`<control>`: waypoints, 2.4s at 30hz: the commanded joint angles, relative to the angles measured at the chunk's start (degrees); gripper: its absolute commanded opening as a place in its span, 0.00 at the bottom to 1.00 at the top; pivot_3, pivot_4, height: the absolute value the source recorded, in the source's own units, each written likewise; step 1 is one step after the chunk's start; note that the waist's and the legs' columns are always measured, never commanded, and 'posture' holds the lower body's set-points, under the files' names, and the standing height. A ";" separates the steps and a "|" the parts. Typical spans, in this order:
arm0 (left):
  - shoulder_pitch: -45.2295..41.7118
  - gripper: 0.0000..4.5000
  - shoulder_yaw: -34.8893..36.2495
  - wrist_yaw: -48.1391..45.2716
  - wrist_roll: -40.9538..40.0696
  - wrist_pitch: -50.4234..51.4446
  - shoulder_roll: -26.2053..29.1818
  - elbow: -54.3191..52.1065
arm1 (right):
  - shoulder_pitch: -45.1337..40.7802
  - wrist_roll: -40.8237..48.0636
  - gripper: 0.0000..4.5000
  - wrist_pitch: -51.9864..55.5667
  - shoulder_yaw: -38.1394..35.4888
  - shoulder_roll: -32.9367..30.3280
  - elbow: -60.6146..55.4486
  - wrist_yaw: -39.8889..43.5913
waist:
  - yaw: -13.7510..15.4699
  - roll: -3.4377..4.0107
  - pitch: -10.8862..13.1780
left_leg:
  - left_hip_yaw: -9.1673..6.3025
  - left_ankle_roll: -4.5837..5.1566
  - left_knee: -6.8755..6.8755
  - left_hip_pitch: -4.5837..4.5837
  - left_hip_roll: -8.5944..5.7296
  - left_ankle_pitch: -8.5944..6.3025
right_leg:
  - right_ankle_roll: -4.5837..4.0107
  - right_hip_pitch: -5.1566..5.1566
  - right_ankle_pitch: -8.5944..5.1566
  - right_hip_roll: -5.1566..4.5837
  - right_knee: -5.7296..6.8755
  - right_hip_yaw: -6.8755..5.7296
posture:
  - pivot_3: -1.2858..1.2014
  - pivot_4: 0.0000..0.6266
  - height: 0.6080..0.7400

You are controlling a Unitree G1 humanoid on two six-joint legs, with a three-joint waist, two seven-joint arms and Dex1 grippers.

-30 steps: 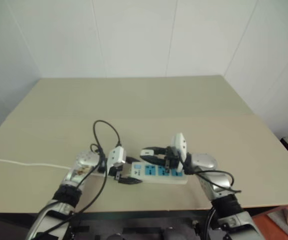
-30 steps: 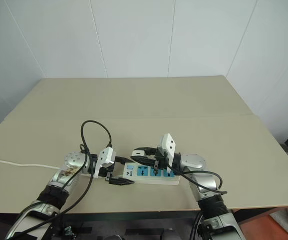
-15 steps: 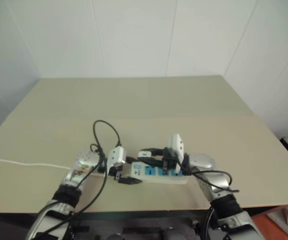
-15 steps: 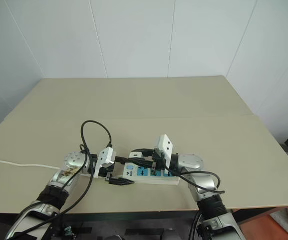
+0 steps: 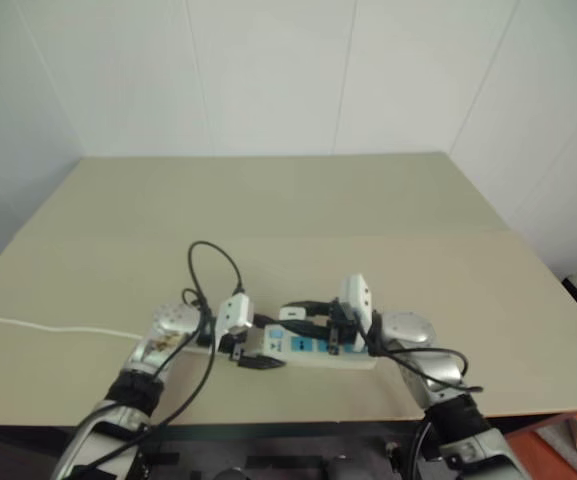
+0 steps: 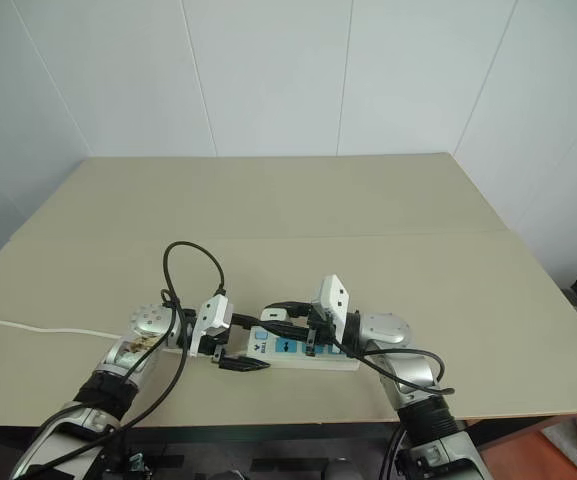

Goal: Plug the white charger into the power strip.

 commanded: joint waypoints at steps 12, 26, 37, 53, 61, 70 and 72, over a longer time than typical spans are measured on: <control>2.93 0.73 -2.59 -1.10 2.40 1.97 3.21 -0.09 | 2.77 -2.21 0.26 -1.25 -0.66 -5.91 4.11 1.65 | 0.78 -0.01 -0.01 | -0.01 -0.02 0.00 0.12 0.00 -0.05 | 0.03 0.17 -0.07 -0.01 -0.04 -0.02 | 0.52 0.24 1.00; 2.79 0.73 -2.96 -1.01 2.12 1.86 3.79 -0.24 | 3.36 -2.63 0.26 -1.98 -1.02 -10.85 6.39 3.07 | 1.07 -0.05 -0.03 | 0.01 -0.01 0.01 0.18 0.00 -0.08 | 0.04 0.29 -0.11 -0.02 -0.08 -0.04 | 0.52 0.24 1.00; 1.79 0.73 -3.30 -0.53 2.28 1.64 2.98 0.79 | -0.93 -4.87 0.26 -1.12 4.53 -7.68 6.90 2.82 | 0.84 -0.07 -0.05 | 0.01 0.00 0.00 0.35 0.02 -0.09 | 0.40 0.40 -0.33 -0.02 -0.05 -0.04 | 0.52 0.24 1.00; 5.10 0.73 -2.39 1.71 1.71 2.43 3.61 -2.51 | -2.03 -5.80 0.26 -0.47 5.44 -9.56 12.30 4.74 | 0.59 -0.14 -0.48 | 0.09 -0.01 -0.34 0.75 0.03 -0.10 | 0.38 0.60 -0.37 -0.03 -0.09 0.04 | 0.52 0.24 1.00; 3.82 0.73 -2.01 2.77 1.74 2.57 3.14 -1.71 | -2.89 -4.76 0.42 1.52 6.75 -9.41 10.80 6.43 | 0.82 -0.18 -0.72 | 0.11 -0.01 -0.52 0.88 0.03 -0.10 | 0.32 0.61 -0.45 -0.02 -0.07 0.08 | 0.52 0.24 1.00; 2.71 0.73 -2.07 3.39 1.32 1.91 2.41 0.09 | -4.24 -3.45 0.99 4.37 6.03 -10.33 8.94 9.97 | 0.96 -0.24 -0.74 | 0.11 -0.01 -0.57 0.86 0.04 -0.10 | 0.30 0.55 -0.48 0.00 -0.06 0.07 | 0.52 0.24 1.00; 2.45 0.73 -2.12 3.53 1.31 1.83 2.31 0.42 | -4.67 -3.58 0.99 3.89 5.25 -10.49 9.22 9.83 | 1.01 -0.24 -0.74 | 0.11 -0.01 -0.57 0.85 0.04 -0.09 | 0.30 0.55 -0.48 0.00 -0.06 0.07 | 0.52 0.24 1.00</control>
